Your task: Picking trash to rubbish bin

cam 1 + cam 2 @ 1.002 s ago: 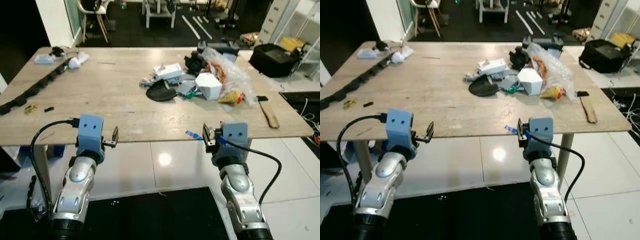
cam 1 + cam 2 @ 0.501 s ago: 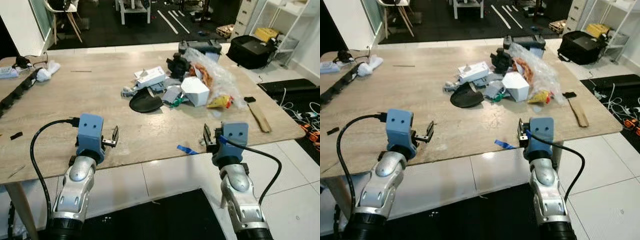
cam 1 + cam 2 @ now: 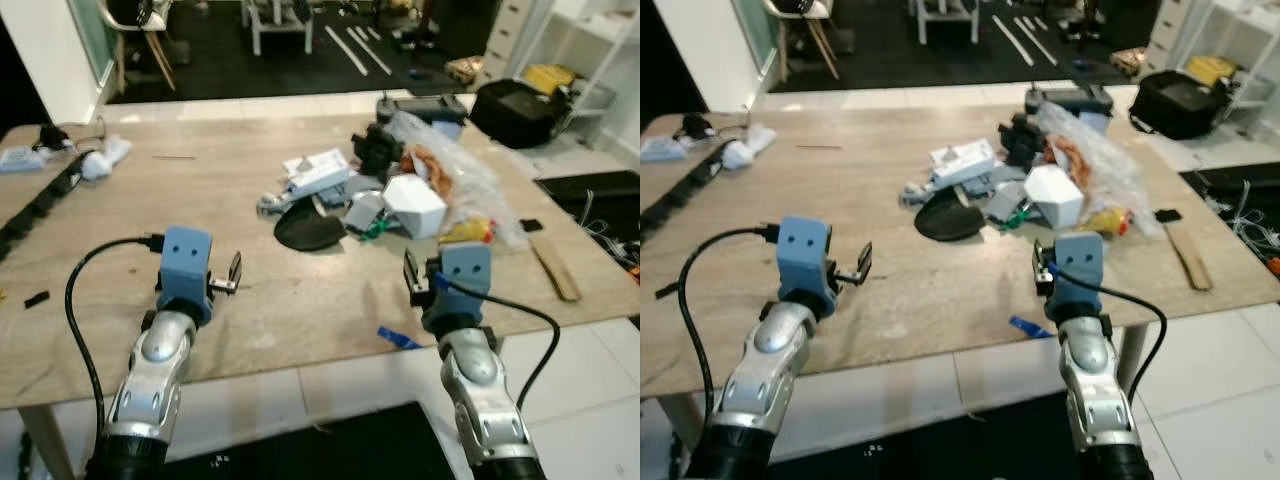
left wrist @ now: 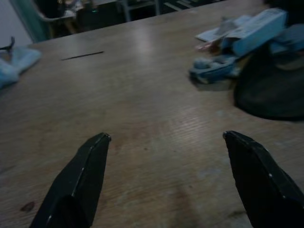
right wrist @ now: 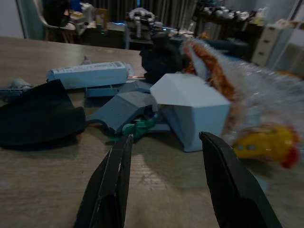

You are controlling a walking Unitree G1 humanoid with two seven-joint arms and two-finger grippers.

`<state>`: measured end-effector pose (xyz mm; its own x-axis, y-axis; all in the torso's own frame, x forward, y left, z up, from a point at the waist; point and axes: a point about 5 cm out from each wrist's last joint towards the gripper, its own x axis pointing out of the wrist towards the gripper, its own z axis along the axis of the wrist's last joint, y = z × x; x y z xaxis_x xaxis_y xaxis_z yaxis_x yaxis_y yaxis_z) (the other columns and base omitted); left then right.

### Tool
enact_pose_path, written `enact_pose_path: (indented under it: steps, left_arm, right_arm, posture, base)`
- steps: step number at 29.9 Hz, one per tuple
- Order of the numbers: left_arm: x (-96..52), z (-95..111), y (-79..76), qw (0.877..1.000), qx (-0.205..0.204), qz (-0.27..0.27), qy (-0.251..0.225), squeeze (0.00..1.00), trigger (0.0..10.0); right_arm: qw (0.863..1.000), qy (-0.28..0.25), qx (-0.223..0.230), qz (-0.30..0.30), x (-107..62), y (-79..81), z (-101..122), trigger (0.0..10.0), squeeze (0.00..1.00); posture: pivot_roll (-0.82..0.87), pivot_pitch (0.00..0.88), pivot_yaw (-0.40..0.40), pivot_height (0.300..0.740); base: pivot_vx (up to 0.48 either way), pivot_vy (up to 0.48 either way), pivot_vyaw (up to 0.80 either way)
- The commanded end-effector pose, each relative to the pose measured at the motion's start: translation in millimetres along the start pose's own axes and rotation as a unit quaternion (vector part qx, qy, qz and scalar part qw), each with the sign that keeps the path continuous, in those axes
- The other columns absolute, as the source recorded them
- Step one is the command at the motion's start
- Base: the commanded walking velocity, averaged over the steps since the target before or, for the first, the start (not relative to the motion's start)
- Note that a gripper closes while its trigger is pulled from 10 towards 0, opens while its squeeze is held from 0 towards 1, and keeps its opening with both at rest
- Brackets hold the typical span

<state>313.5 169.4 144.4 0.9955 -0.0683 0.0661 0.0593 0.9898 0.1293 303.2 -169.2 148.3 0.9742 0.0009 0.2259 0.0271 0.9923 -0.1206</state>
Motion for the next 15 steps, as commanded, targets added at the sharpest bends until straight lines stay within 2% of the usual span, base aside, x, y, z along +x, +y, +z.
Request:
enact_pose_path:
  steps: [1,10,13,15]
  left_arm:
    - [-2.2,-6.6,-1.0,1.0,0.003,-0.004,0.015,0.0,10.0]
    - [-2.4,-6.9,-1.3,1.0,0.002,-0.003,0.016,0.0,10.0]
    - [-2.7,-7.1,-1.6,1.0,0.002,-0.003,0.016,0.0,10.0]
    - [-2.9,-7.2,-1.8,1.0,0.001,-0.003,0.016,0.0,10.0]
  right_arm:
    - [1.0,-0.001,0.003,-0.008,-2.6,-3.7,-0.2,10.0,0.0]
    - [1.0,0.005,-0.013,0.015,-2.0,0.5,-1.2,10.0,0.0]
    - [1.0,0.007,-0.011,0.02,-2.0,1.9,-2.0,10.0,0.0]
    - [1.0,0.002,0.011,0.02,-2.9,3.0,-1.9,10.0,0.0]
  posture:
    - [-0.08,0.099,-0.007,0.74]
    - [-0.08,0.101,-0.01,0.74]
    - [-0.08,0.102,-0.011,0.74]
    - [-0.08,0.102,-0.011,0.74]
  base:
    - [0.311,0.0,0.0]
    - [0.312,0.0,0.0]
    - [0.31,0.0,0.76]
    - [0.315,0.0,0.5]
